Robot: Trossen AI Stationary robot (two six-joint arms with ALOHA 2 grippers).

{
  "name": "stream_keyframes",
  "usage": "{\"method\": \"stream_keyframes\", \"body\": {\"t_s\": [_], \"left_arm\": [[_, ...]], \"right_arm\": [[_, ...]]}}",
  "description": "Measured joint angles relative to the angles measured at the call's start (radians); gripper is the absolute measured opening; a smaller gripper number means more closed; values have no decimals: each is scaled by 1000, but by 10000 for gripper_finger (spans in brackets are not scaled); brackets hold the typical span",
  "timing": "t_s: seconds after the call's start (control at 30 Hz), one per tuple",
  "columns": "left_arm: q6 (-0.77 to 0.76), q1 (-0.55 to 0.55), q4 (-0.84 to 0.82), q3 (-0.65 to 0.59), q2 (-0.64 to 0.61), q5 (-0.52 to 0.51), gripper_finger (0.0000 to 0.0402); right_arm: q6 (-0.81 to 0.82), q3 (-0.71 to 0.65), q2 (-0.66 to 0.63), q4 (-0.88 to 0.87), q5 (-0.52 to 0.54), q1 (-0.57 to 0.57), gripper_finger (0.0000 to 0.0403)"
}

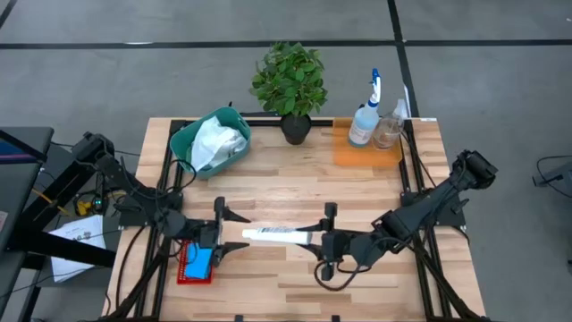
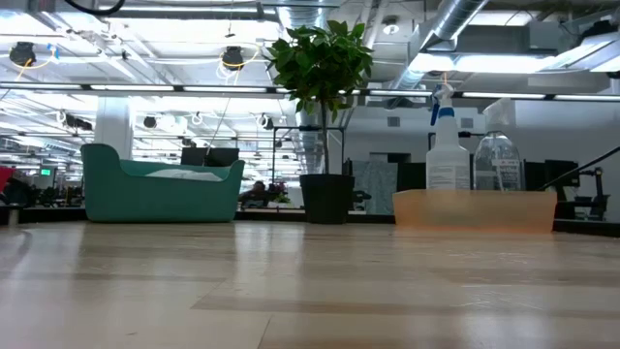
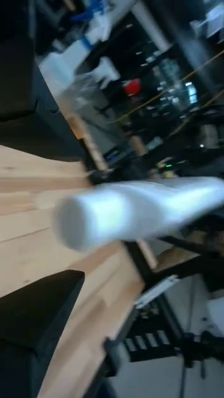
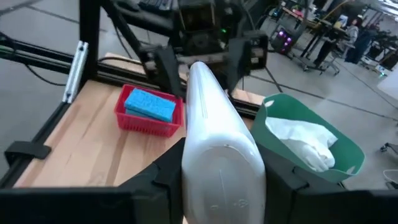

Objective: Pick & Place Kitchen Items
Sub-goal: Put the clear restorer into the orange bin

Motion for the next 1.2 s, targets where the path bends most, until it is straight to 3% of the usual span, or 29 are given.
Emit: {"method": "stream_keyframes", "body": {"t_s": [0.47,0.97,1.1,1.2], "left_arm": [[28,-24,101,1,0,4,288],[-101,-8,91,1,0,-1,97],[-105,-6,89,1,0,1,106],[-105,-6,88,1,0,6,159]], "right_arm": [[0,0,0,36,-26,-49,133],[-8,-1,1,34,-29,-49,134],[-9,-1,1,35,-27,-49,134],[-11,-1,1,37,-26,-49,134]]}}
